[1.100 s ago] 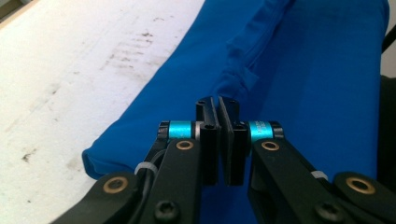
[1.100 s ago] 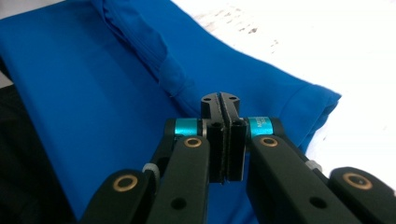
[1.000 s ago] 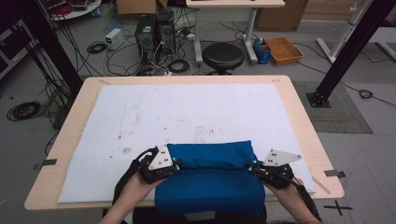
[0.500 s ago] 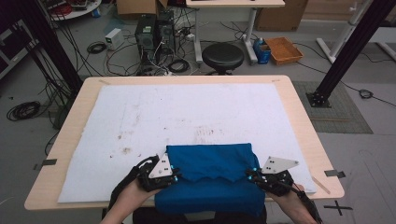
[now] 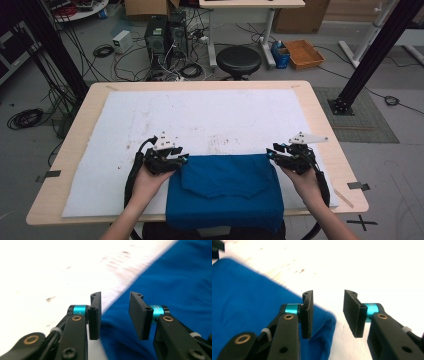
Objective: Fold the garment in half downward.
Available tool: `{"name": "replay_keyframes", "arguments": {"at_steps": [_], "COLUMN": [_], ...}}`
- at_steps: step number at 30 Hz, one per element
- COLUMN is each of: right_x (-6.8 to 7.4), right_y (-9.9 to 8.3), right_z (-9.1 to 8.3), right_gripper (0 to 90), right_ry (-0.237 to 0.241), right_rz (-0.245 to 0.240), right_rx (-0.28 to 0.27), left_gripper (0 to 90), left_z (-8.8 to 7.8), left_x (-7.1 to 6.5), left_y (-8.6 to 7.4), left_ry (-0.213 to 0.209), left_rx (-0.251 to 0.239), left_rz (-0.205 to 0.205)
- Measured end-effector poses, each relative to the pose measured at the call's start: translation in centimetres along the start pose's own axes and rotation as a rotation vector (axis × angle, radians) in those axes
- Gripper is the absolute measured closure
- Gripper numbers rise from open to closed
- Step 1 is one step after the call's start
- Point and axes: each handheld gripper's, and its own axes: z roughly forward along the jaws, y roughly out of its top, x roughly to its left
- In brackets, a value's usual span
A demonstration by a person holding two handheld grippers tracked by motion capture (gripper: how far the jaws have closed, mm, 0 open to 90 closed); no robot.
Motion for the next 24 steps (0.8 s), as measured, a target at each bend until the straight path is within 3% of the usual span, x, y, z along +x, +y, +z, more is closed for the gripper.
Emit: {"name": "replay_keyframes", "arguments": {"at_steps": [5, 10, 15, 19, 21, 24], "right_x": [-1.2, -1.6, -1.7, -1.8, -1.9, -2.1], "right_y": [-0.3, -1.2, -1.3, -1.2, -1.1, -1.1], "right_z": [2.6, 3.6, 3.4, 2.8, 2.5, 2.6], "right_gripper": [59.6, 69.2, 69.6, 64.7, 60.8, 58.9], "right_ry": [0.007, 0.017, -0.002, -0.015, -0.019, 0.009], "right_rz": [0.064, 0.058, 0.021, 0.040, 0.060, 0.087], "right_rx": [0.069, 0.145, 0.142, 0.106, 0.083, 0.083], "left_gripper": [62.1, 62.4, 63.7, 63.6, 63.1, 59.7], "left_z": [1.2, 1.9, 1.9, 1.2, 0.9, 1.2], "left_x": [0.8, 0.9, 1.0, 0.9, 0.9, 1.0], "left_y": [-0.4, -0.6, -1.1, -1.1, -1.0, -1.1], "left_ry": [0.027, 0.028, 0.037, 0.057, 0.048, 0.025], "left_rx": [0.068, 0.117, 0.114, 0.070, 0.054, 0.076], "left_rz": [-0.026, -0.022, -0.048, -0.045, -0.053, -0.077]}}
